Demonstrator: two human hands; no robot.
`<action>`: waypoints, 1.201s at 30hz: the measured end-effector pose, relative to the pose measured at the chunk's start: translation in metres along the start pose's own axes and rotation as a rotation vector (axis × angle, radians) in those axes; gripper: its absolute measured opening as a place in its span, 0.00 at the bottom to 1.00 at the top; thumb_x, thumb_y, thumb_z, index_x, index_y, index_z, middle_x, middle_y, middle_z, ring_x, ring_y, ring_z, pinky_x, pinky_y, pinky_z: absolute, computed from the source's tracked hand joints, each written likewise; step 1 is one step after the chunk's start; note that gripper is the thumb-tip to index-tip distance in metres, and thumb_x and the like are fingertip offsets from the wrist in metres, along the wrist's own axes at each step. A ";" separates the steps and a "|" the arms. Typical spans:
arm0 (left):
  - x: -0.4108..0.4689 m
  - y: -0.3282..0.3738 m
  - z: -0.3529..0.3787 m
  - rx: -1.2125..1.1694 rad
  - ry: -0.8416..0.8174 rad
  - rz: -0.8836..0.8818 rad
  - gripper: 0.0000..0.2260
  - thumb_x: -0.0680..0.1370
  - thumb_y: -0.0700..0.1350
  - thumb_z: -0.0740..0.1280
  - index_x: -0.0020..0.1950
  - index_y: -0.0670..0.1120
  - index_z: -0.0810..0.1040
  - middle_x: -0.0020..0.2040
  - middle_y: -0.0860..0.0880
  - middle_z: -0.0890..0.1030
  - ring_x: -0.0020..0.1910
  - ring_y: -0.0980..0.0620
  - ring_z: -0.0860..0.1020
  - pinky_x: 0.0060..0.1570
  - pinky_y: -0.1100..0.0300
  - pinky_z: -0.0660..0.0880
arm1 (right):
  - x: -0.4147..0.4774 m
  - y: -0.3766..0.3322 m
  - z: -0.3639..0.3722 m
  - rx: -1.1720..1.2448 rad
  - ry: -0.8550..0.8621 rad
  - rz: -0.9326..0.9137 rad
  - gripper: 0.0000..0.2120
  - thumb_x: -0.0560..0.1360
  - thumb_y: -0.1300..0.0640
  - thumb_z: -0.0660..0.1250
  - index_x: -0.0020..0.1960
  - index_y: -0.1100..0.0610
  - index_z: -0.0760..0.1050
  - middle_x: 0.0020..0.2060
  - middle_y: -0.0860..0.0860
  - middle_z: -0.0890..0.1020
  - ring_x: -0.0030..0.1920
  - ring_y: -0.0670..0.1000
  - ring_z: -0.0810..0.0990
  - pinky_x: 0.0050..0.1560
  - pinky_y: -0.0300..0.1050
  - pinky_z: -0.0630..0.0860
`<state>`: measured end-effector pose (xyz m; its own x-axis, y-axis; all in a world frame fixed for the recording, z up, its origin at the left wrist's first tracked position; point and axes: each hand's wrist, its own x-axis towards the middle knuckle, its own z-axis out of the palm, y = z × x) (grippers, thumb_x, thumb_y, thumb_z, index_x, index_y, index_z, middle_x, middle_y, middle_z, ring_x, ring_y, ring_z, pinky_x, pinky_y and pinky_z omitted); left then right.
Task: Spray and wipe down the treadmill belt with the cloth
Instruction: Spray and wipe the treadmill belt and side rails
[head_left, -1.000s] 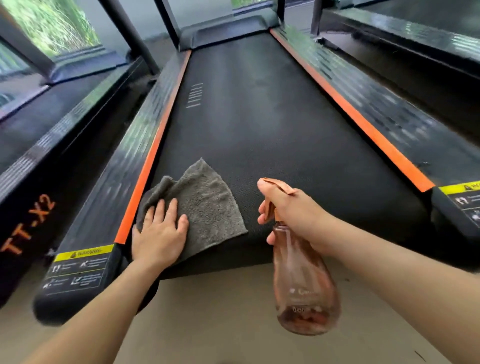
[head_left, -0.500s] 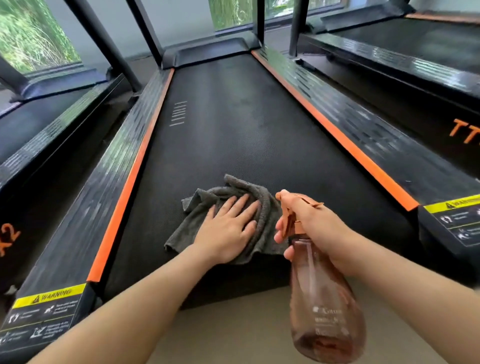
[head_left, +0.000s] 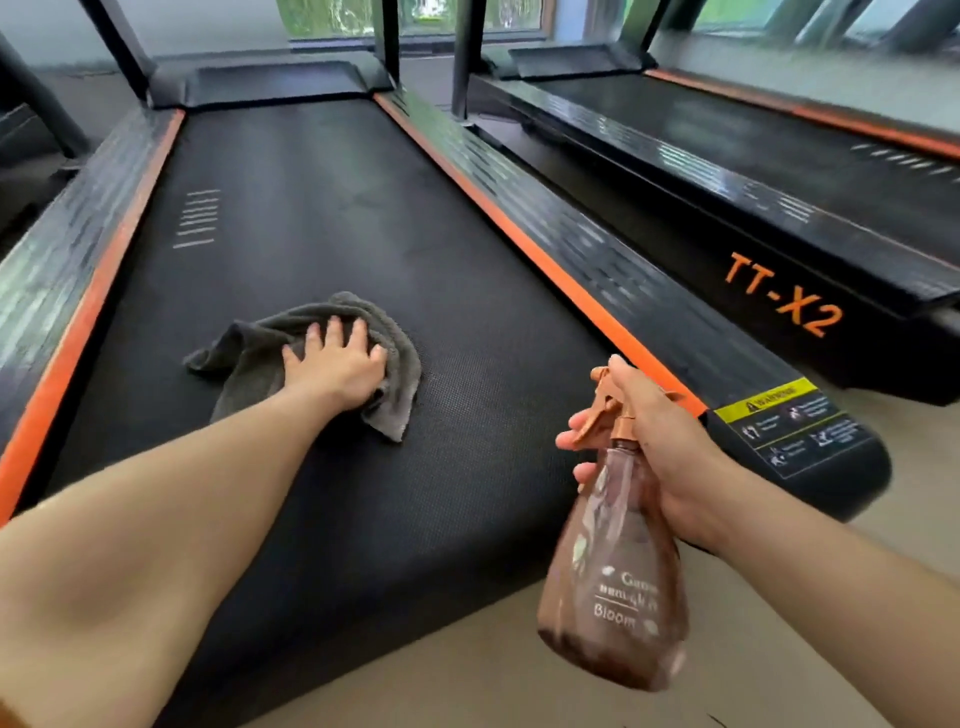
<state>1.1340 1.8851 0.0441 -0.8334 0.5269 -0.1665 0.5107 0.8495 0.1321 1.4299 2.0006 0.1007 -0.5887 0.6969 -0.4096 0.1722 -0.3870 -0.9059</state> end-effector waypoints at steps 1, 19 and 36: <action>0.001 0.026 0.005 0.012 -0.003 0.102 0.27 0.83 0.58 0.46 0.81 0.53 0.47 0.82 0.49 0.44 0.80 0.45 0.43 0.75 0.37 0.43 | 0.001 0.000 -0.007 0.012 0.042 -0.004 0.18 0.80 0.40 0.62 0.53 0.54 0.78 0.35 0.58 0.83 0.39 0.62 0.83 0.36 0.50 0.80; -0.124 0.035 0.032 0.050 0.072 0.356 0.24 0.83 0.61 0.45 0.79 0.65 0.47 0.81 0.59 0.46 0.80 0.56 0.45 0.78 0.50 0.45 | -0.003 0.003 -0.038 0.039 0.035 0.003 0.21 0.80 0.40 0.62 0.62 0.55 0.76 0.48 0.66 0.82 0.25 0.54 0.80 0.26 0.44 0.78; -0.237 -0.017 0.047 0.124 0.052 0.106 0.35 0.71 0.63 0.29 0.79 0.62 0.40 0.81 0.56 0.41 0.80 0.52 0.39 0.77 0.45 0.41 | -0.044 0.013 0.037 -0.152 -0.413 -0.035 0.19 0.78 0.40 0.64 0.52 0.57 0.78 0.45 0.58 0.83 0.26 0.58 0.78 0.30 0.46 0.76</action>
<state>1.3326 1.7471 0.0355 -0.7819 0.6142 -0.1065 0.6155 0.7878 0.0241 1.4284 1.9429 0.1111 -0.8570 0.3963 -0.3294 0.2431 -0.2527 -0.9365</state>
